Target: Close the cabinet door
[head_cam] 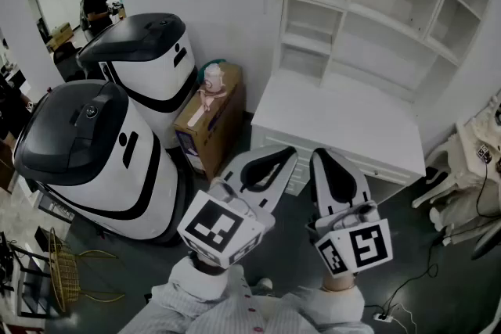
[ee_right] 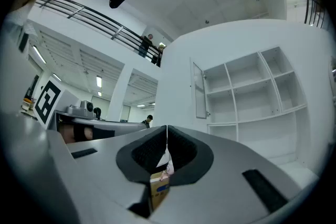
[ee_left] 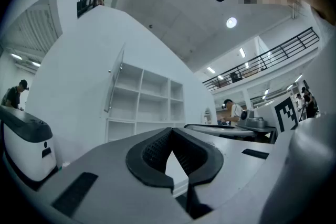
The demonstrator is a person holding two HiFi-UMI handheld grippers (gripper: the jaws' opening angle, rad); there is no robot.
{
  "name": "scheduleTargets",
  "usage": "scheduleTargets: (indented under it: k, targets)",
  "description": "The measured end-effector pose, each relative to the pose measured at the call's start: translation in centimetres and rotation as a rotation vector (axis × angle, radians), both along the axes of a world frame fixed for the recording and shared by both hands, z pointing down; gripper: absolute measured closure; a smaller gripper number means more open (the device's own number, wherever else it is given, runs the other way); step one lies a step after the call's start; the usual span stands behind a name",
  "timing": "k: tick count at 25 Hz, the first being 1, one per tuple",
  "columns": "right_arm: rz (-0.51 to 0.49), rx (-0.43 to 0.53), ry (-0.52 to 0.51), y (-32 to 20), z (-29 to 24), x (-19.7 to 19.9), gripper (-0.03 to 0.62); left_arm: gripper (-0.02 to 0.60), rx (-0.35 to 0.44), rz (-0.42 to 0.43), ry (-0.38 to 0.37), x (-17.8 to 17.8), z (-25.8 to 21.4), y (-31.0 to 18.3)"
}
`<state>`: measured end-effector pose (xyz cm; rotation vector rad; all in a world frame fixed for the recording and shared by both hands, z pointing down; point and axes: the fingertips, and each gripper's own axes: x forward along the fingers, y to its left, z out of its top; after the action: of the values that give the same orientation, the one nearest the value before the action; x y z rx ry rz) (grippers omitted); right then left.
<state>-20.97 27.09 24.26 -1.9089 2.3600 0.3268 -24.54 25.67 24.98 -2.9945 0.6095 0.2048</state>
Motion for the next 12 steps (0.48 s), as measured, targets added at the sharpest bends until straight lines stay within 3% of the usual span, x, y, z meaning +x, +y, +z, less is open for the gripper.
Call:
scheduleTargets:
  k: [12]
  targets:
    - [-0.036, 0.011, -0.028, 1.7, 0.2, 3.2, 0.577, 0.571, 0.016, -0.019, -0.017, 3.5, 0.0, 1.6]
